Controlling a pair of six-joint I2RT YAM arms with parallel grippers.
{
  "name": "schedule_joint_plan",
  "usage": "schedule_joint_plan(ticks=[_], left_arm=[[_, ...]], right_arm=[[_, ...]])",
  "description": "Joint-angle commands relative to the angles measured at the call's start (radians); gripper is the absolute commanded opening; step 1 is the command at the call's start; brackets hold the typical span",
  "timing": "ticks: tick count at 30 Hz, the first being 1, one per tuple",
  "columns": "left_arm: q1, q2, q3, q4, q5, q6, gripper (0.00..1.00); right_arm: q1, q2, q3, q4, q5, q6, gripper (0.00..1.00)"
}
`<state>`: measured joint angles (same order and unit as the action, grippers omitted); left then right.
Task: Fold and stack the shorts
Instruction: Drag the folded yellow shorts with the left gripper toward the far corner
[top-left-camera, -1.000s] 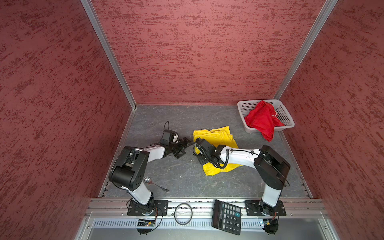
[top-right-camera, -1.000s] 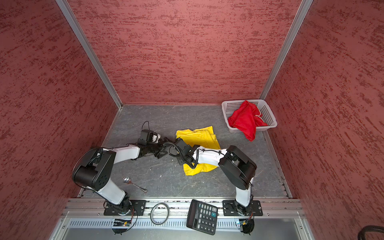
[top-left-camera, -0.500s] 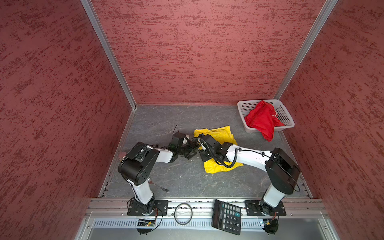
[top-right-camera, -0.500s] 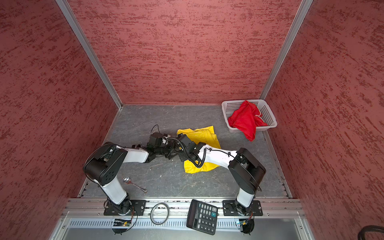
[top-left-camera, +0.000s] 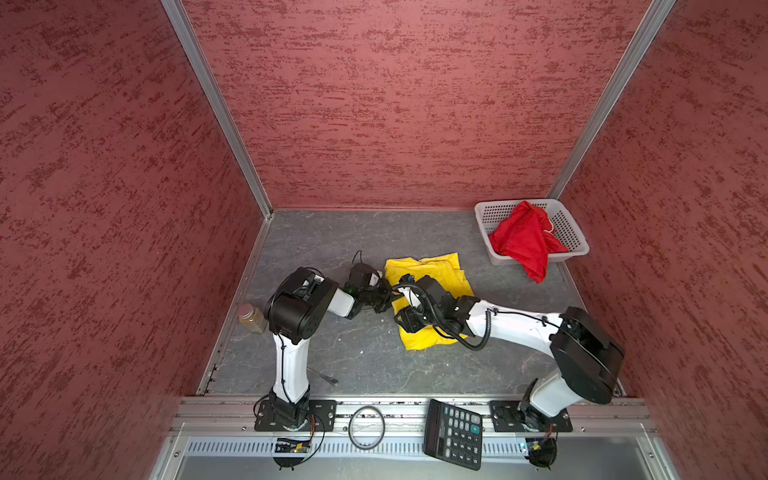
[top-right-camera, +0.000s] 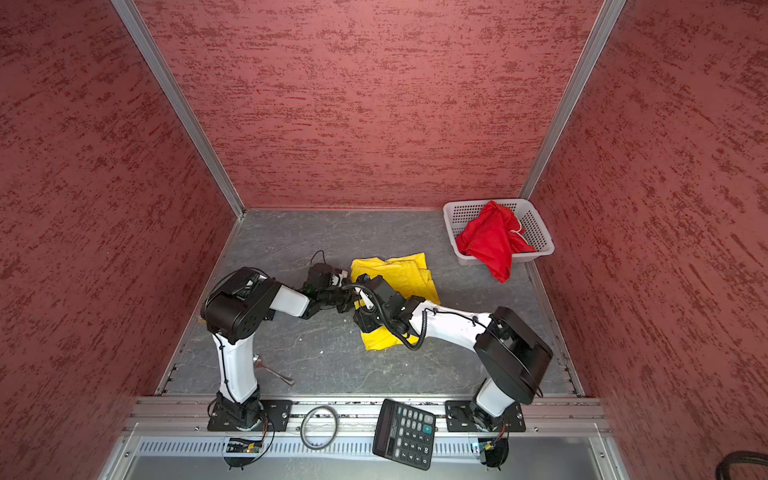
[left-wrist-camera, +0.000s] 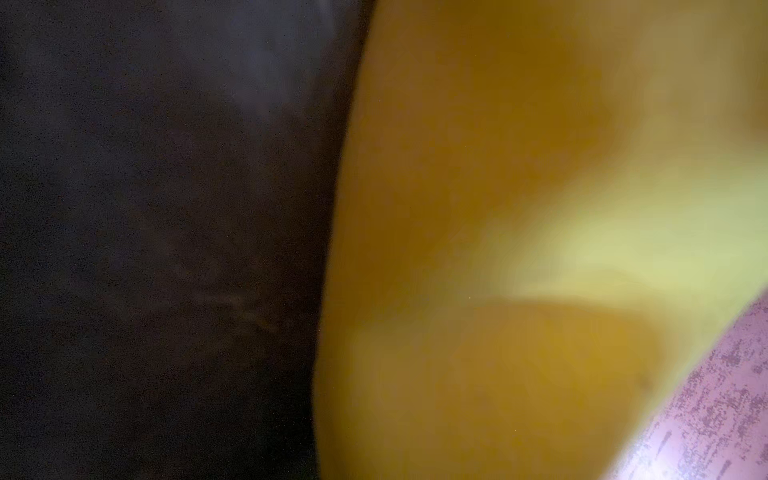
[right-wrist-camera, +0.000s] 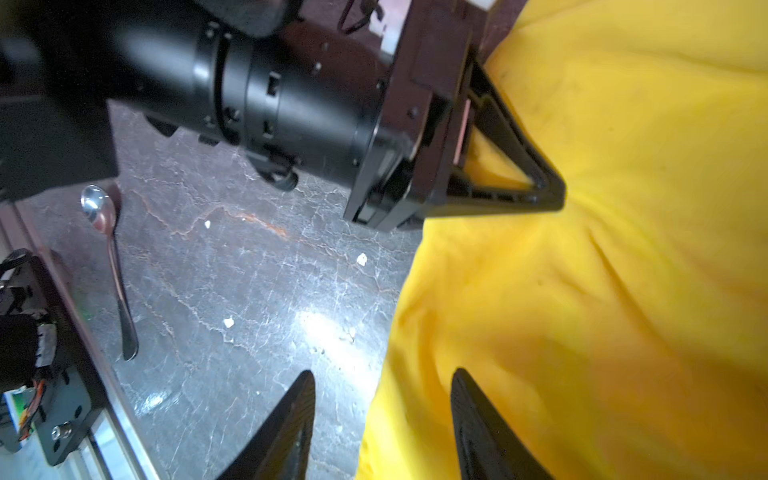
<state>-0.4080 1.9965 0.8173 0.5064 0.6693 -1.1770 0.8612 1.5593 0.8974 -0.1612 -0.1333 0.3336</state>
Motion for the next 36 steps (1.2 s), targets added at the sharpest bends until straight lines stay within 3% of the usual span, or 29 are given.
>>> schedule_joint_plan(ticks=[1, 3, 7, 13, 20, 24, 30, 36], left_arm=[[0.078, -0.014, 0.101, -0.336, -0.020, 0.147, 0.12], [0.120, -0.025, 0.197, -0.518, -0.028, 0.249, 0.12], [0.212, -0.005, 0.408, -0.851, -0.055, 0.439, 0.14], [0.353, 0.164, 0.750, -1.269, -0.120, 0.696, 0.15], [0.493, 0.274, 0.984, -1.444, -0.297, 0.789, 0.17], [0.548, 0.358, 1.159, -1.529, -0.338, 0.824, 0.17], [0.574, 0.493, 1.375, -1.585, -0.301, 0.827, 0.17], [0.580, 0.546, 1.429, -1.573, -0.274, 0.759, 0.17]], right_arm=[[-0.031, -0.089, -0.046, 0.054, 0.039, 0.016, 0.54], [-0.057, -0.146, -0.085, 0.053, 0.083, 0.027, 0.55], [-0.113, -0.212, -0.151, 0.001, 0.288, 0.061, 0.52], [-0.187, -0.227, -0.214, 0.020, 0.318, 0.076, 0.50], [-0.219, -0.153, -0.199, 0.051, 0.279, 0.058, 0.44], [-0.224, -0.116, -0.202, 0.102, 0.225, 0.071, 0.43], [-0.241, -0.013, -0.174, 0.132, 0.183, 0.077, 0.40], [-0.266, 0.072, -0.135, 0.141, 0.134, 0.085, 0.37]])
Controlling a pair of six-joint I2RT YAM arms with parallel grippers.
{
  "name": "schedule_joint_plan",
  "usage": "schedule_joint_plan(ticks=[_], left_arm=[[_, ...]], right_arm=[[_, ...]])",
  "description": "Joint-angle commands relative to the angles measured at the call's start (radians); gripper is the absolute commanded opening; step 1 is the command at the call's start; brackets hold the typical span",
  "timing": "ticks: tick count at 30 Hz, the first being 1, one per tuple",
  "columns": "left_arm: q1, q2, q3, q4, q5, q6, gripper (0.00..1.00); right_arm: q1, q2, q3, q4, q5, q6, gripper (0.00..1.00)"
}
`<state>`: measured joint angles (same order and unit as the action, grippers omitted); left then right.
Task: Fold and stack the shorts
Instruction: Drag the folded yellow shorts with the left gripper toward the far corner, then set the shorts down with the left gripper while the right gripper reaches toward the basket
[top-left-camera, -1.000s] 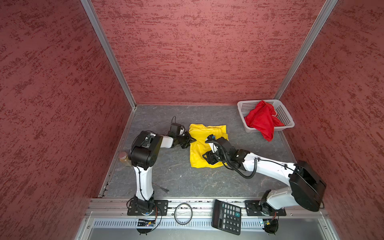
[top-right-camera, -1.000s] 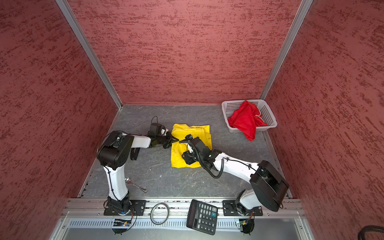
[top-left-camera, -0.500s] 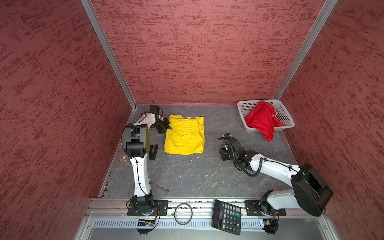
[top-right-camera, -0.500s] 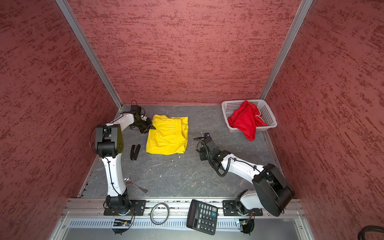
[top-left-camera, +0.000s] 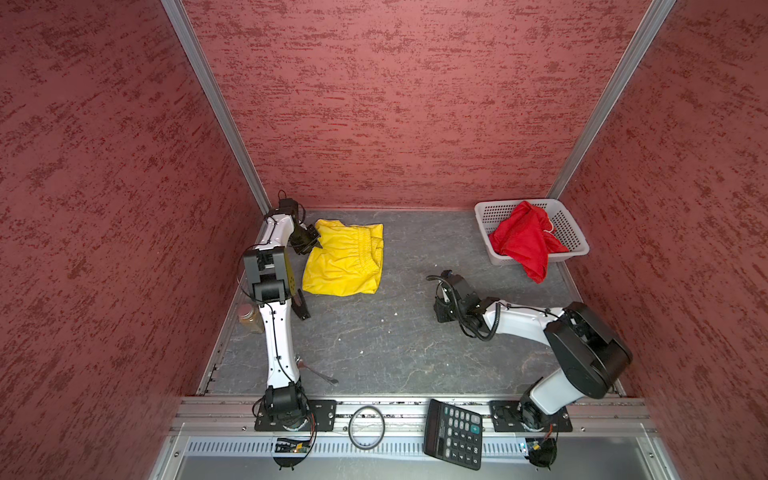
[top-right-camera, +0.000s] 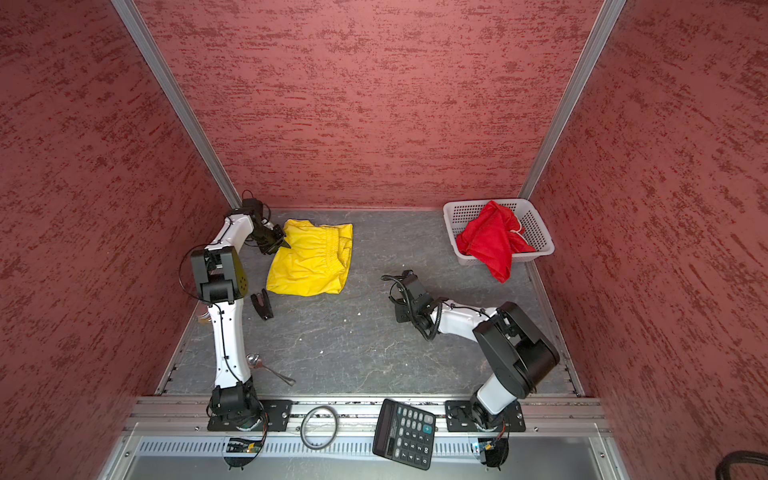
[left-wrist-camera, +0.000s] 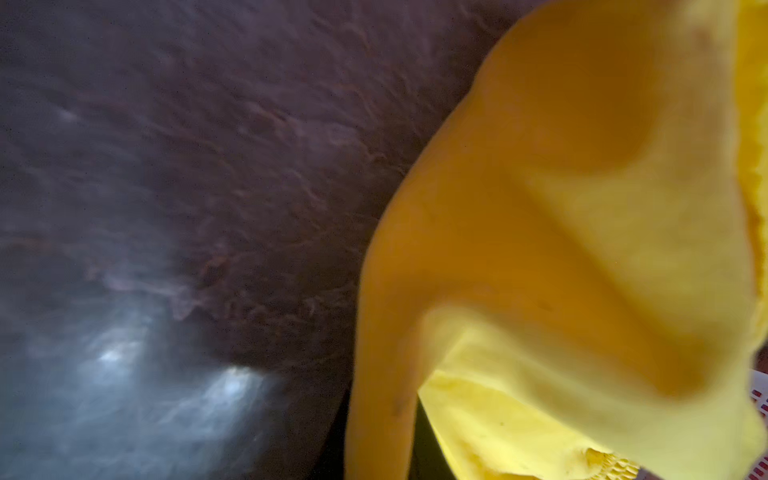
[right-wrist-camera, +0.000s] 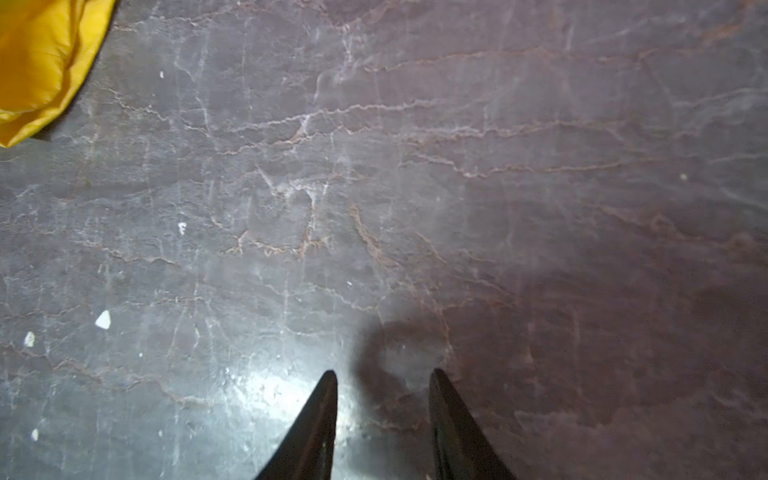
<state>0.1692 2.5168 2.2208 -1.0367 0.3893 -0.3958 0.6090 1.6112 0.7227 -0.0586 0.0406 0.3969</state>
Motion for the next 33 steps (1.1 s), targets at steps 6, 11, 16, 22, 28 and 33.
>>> schedule_joint_plan(ticks=[6, 11, 16, 22, 28, 33], left_arm=[[0.081, 0.065, 0.106, -0.030, -0.077, -0.043, 0.18], [0.150, 0.040, 0.037, 0.095, -0.126, -0.058, 0.20], [0.183, 0.066, 0.047, 0.150, -0.145, -0.050, 0.21], [0.207, 0.145, 0.176, 0.125, -0.191, -0.033, 0.25], [0.236, 0.127, 0.193, 0.116, -0.265, -0.099, 0.25], [0.231, 0.066, 0.128, 0.167, -0.341, -0.103, 0.30]], right_arm=[[-0.028, 0.047, 0.049, 0.044, -0.059, 0.026, 0.36], [-0.045, 0.083, 0.062, 0.046, -0.088, 0.036, 0.37], [-0.055, 0.106, 0.078, 0.057, -0.127, 0.045, 0.36], [-0.067, 0.132, 0.101, 0.040, -0.133, 0.050, 0.35], [-0.074, 0.168, 0.108, 0.040, -0.154, 0.073, 0.36], [-0.078, 0.200, 0.118, 0.054, -0.184, 0.086, 0.35]])
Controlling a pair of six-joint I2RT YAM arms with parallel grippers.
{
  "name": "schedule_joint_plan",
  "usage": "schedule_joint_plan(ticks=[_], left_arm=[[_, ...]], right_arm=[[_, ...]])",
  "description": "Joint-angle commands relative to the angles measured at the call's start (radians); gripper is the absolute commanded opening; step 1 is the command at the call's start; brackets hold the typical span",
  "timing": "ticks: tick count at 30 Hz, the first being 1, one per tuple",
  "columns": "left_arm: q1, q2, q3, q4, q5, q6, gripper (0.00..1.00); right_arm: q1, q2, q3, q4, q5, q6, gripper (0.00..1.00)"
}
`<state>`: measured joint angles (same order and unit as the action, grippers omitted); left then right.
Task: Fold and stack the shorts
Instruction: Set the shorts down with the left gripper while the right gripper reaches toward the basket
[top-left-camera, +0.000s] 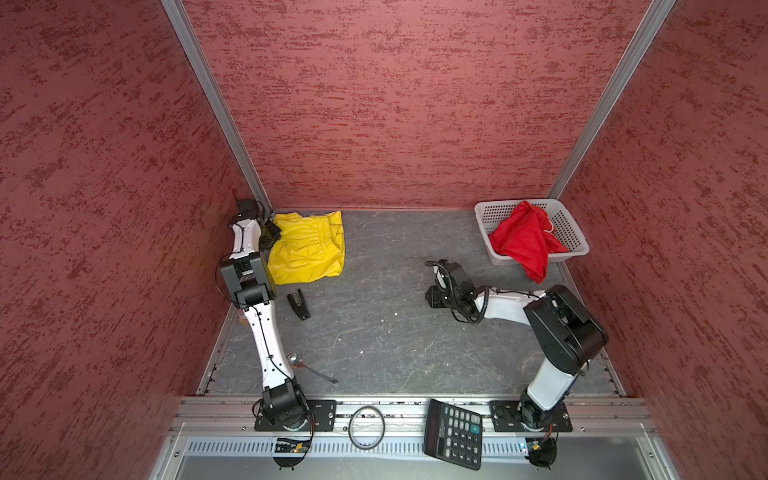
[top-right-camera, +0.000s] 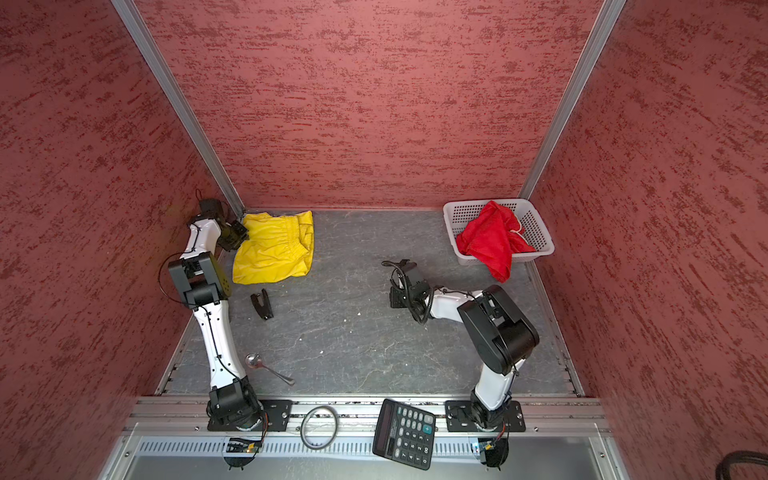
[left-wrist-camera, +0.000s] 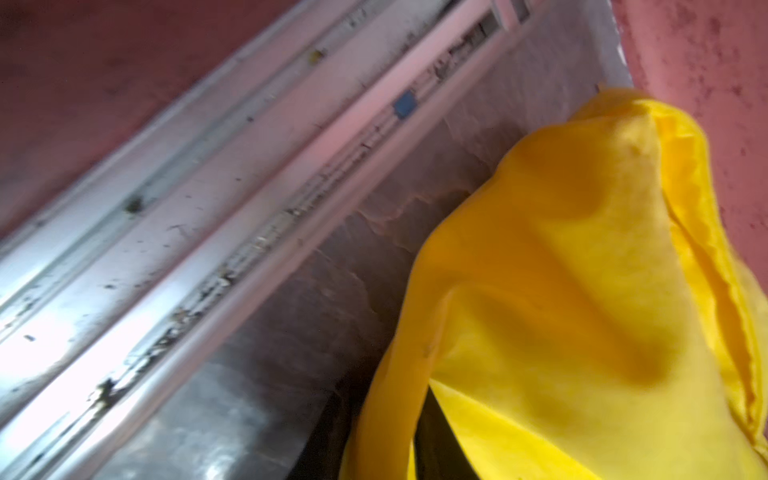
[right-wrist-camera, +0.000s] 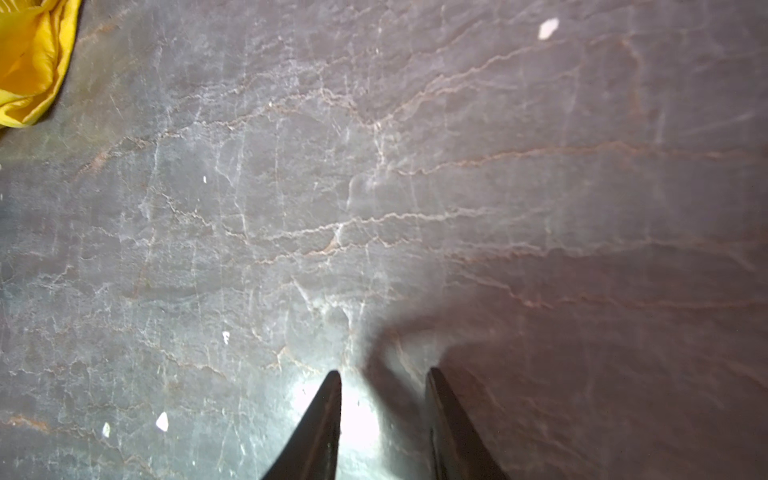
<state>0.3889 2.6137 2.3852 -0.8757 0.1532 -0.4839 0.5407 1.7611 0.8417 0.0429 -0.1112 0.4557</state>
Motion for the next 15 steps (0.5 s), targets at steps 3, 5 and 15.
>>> schedule_joint_plan(ticks=[3, 5, 15], left_arm=[[0.008, -0.048, -0.040, 0.024, -0.165, -0.030, 0.30], [0.007, -0.048, -0.032, 0.050, -0.158, -0.036, 0.30], [-0.016, -0.098, -0.036, 0.072, -0.258, -0.112, 0.68]], right_arm=[[-0.011, 0.061, 0.014, -0.055, -0.054, 0.026, 0.35], [-0.012, 0.060, 0.013, -0.057, -0.055, 0.026, 0.35], [-0.038, 0.015, 0.046, -0.071, -0.059, 0.013, 0.58]])
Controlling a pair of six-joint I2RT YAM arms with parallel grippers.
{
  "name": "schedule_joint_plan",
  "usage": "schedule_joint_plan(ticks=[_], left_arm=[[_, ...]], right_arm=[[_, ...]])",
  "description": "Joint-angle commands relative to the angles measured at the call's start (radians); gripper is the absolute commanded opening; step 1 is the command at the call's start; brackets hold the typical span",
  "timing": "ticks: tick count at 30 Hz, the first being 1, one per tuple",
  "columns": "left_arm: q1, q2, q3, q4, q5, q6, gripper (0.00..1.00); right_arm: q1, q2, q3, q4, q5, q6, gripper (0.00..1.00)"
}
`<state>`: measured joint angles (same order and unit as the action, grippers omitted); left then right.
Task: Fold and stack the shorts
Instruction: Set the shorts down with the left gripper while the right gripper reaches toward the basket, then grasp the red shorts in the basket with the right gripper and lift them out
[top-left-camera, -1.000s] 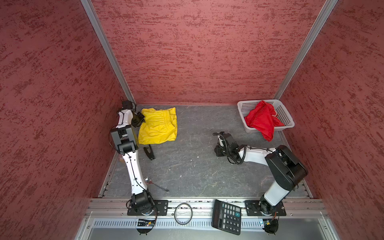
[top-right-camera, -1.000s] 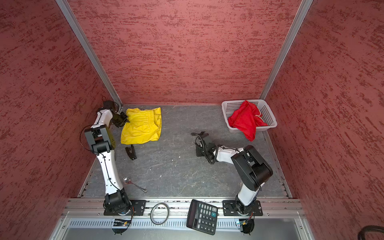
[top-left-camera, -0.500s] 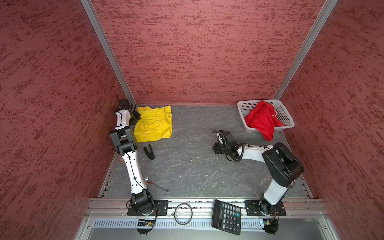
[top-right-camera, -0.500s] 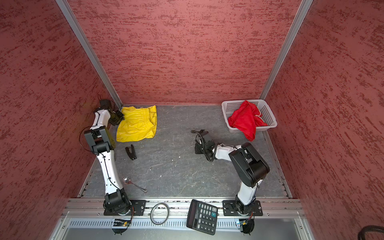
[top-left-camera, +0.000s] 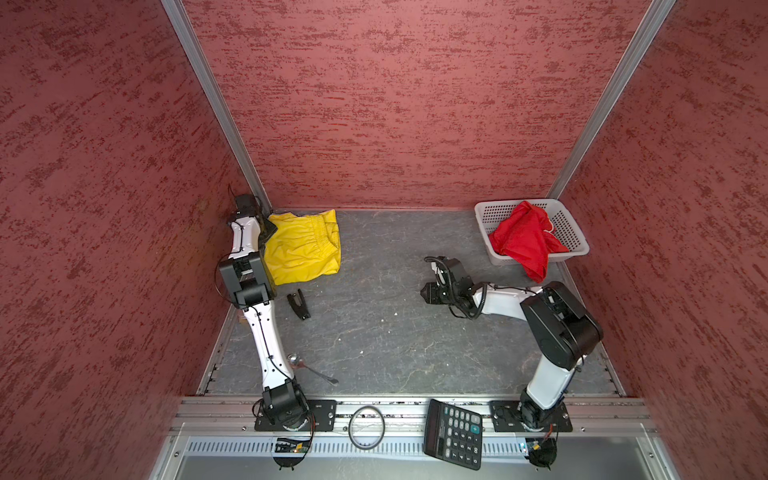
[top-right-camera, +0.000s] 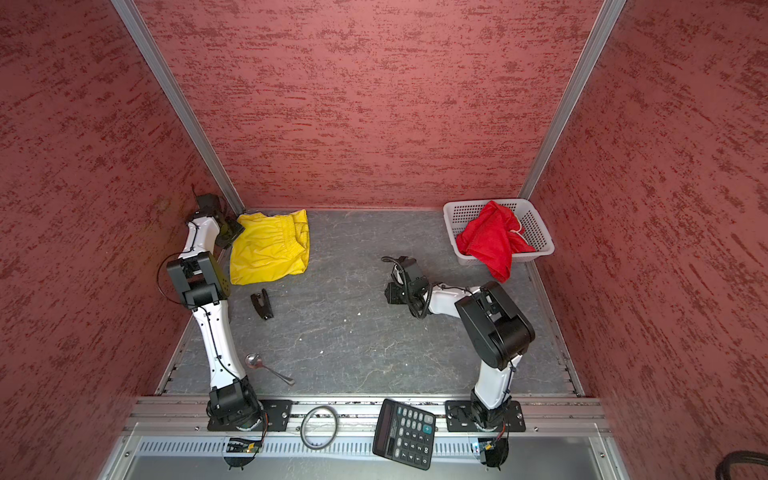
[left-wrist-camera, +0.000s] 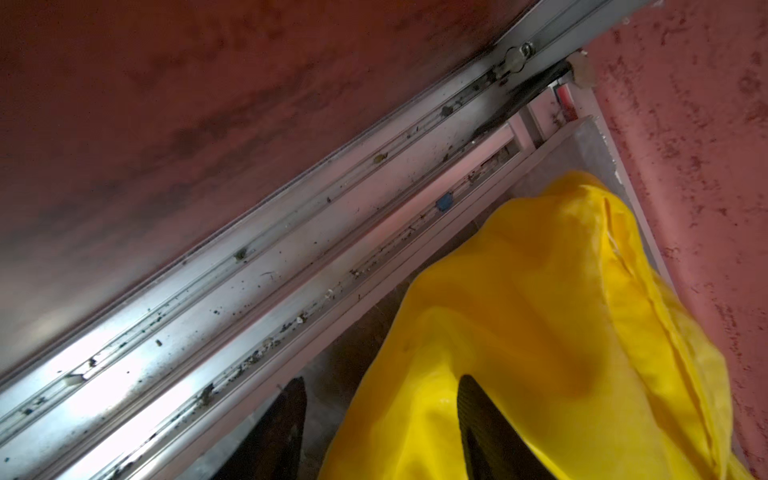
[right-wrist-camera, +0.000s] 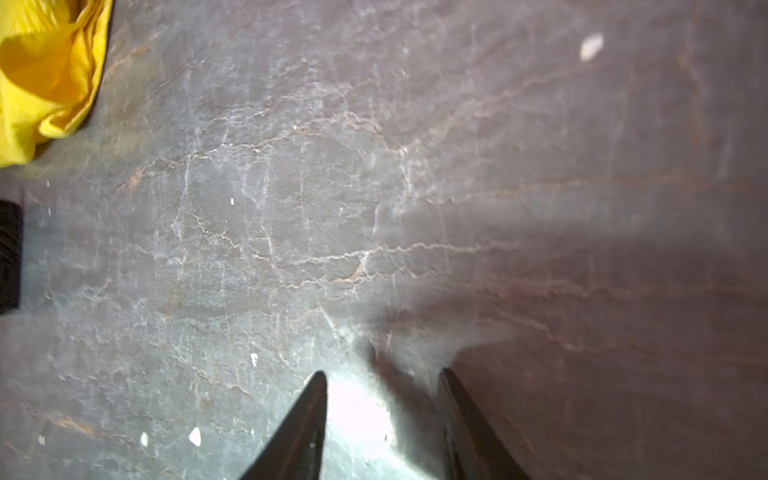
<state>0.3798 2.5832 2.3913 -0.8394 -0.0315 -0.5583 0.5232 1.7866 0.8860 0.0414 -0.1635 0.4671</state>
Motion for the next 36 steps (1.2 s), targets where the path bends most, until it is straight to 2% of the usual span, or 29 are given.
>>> schedule_joint_plan(ticks=[1, 2, 5, 9, 12, 15, 18, 19, 24, 29, 33, 36], left_arm=[[-0.016, -0.113, -0.104, 0.080, -0.072, -0.037, 0.72], [-0.027, -0.155, -0.151, 0.115, -0.071, -0.035, 0.74], [-0.059, -0.258, -0.224, 0.138, -0.077, -0.028, 0.75], [-0.114, -0.406, -0.331, 0.131, -0.064, -0.012, 0.76], [-0.163, -0.557, -0.482, 0.170, -0.075, -0.016, 0.77], [-0.217, -0.723, -0.635, 0.199, -0.101, -0.047, 0.78], [-0.284, -0.892, -0.778, 0.231, -0.107, -0.075, 0.80], [-0.316, -0.947, -0.825, 0.243, -0.107, -0.079, 0.80], [-0.471, -1.149, -1.013, 0.266, -0.112, -0.110, 0.82], [-0.560, -1.272, -1.172, 0.263, -0.095, -0.142, 0.84], [-0.591, -1.299, -1.272, 0.263, -0.067, -0.132, 0.86], [-0.591, -1.270, -1.290, 0.223, -0.046, -0.127, 0.86]], right_arm=[[-0.033, -0.028, 0.000, -0.062, -0.029, 0.001, 0.64], [-0.045, -0.050, -0.003, -0.055, -0.049, 0.002, 0.68], [-0.066, -0.129, -0.017, -0.057, -0.035, -0.006, 0.74], [-0.069, -0.255, -0.022, -0.122, 0.050, -0.049, 0.76], [-0.077, -0.384, -0.006, -0.189, 0.146, -0.075, 0.78], [-0.103, -0.460, 0.076, -0.289, 0.271, -0.122, 0.83], [-0.151, -0.492, 0.194, -0.371, 0.421, -0.190, 0.98], [-0.176, -0.494, 0.237, -0.395, 0.456, -0.205, 0.98], [-0.360, -0.422, 0.443, -0.497, 0.504, -0.189, 0.99], [-0.551, -0.259, 0.559, -0.556, 0.487, -0.162, 0.99], [-0.685, -0.118, 0.621, -0.582, 0.398, -0.119, 0.99], [-0.726, -0.007, 0.680, -0.604, 0.318, -0.106, 0.99]])
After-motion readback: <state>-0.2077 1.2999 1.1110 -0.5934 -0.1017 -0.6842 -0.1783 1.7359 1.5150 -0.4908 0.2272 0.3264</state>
